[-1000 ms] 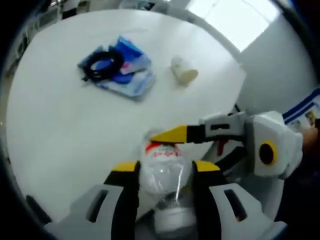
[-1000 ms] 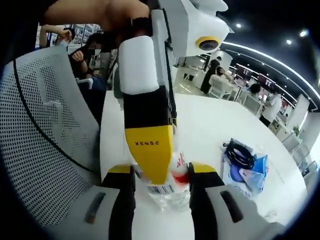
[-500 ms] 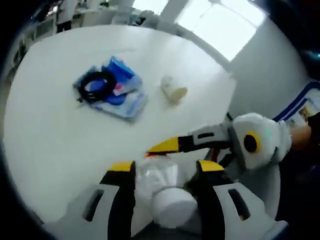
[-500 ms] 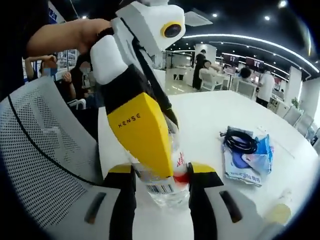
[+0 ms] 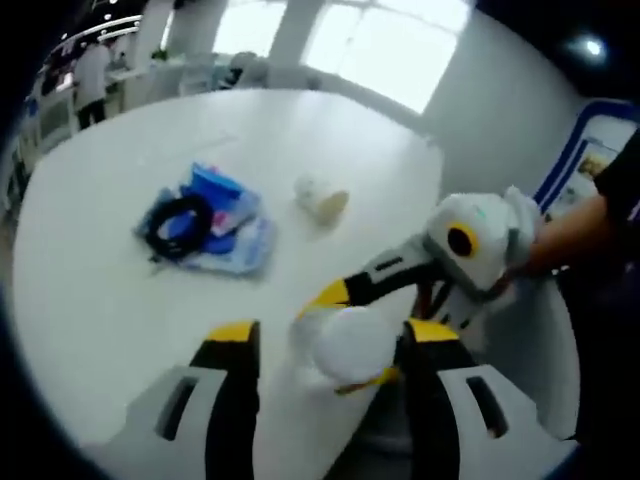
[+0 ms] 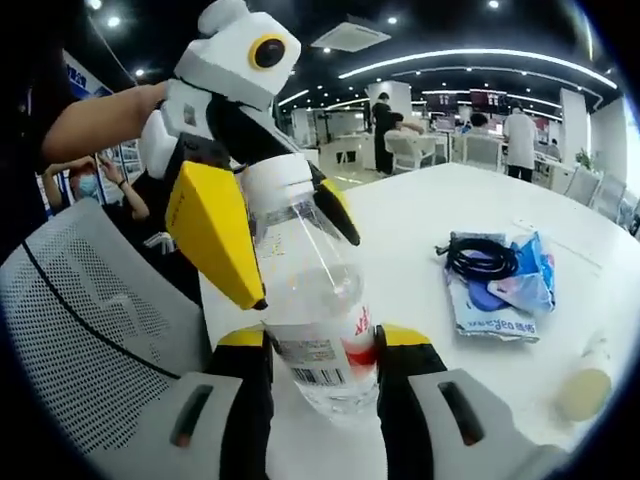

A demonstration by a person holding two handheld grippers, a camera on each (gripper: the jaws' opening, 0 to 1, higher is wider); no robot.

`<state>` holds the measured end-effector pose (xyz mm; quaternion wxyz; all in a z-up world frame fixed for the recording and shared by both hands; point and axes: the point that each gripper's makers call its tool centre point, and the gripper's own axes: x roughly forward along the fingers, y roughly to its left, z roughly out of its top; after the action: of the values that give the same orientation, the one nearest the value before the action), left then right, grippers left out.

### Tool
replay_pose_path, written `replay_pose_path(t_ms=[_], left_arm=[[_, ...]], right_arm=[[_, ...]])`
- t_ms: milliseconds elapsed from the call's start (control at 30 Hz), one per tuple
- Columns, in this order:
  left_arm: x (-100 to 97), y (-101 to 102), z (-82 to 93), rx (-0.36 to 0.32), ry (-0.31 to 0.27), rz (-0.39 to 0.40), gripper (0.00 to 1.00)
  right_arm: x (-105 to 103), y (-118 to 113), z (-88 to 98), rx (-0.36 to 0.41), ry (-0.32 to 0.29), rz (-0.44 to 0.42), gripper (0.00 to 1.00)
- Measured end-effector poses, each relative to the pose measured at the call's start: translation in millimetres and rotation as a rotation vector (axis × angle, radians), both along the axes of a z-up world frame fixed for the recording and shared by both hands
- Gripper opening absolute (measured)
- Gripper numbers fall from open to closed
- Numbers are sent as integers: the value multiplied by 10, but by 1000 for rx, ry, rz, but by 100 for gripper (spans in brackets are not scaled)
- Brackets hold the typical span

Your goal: Arrange the tabletop items into an orderly group along one side of the table until the central work area is clear of visible clutter.

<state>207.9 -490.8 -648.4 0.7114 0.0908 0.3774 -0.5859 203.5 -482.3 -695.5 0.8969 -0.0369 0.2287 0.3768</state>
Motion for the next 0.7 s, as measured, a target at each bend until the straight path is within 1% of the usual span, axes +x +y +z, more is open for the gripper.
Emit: replay_pose_path(t_ms=[100, 133, 167, 233, 333, 367, 500, 567, 600, 633, 700], left_arm=[[5, 16, -24, 1, -6, -6, 54], [6, 30, -39, 4, -9, -8, 54], [10, 38, -46, 5, -12, -8, 54], [18, 52, -56, 5, -15, -7, 53], [19, 72, -61, 7, -21, -8, 52], [23, 78, -66, 6, -27, -13, 52], [15, 86, -66, 11, -33, -24, 51], [1, 86, -64, 12, -42, -39, 51], [-8, 85, -61, 12, -49, -50, 51], [-12, 85, -60, 12, -51, -54, 51], [-28, 84, -64, 13, -61, -78, 52]], right_arm=[[-8, 4, -9, 0, 1, 6, 38], [-15, -20, -31, -18, 5, 10, 36], [-11, 2, -14, -8, -11, 20, 36], [-4, 6, -24, -14, -2, 14, 36], [-42, 52, -28, -59, -24, 52, 36], [-43, 53, -23, -60, -25, 47, 36], [-54, 11, -48, -64, 5, 34, 36], [-76, -10, -83, -82, 20, 33, 35], [-100, -31, -119, -100, 39, 34, 36], [-103, -33, -123, -100, 41, 34, 38], [-93, -61, -121, -107, 50, 21, 46]])
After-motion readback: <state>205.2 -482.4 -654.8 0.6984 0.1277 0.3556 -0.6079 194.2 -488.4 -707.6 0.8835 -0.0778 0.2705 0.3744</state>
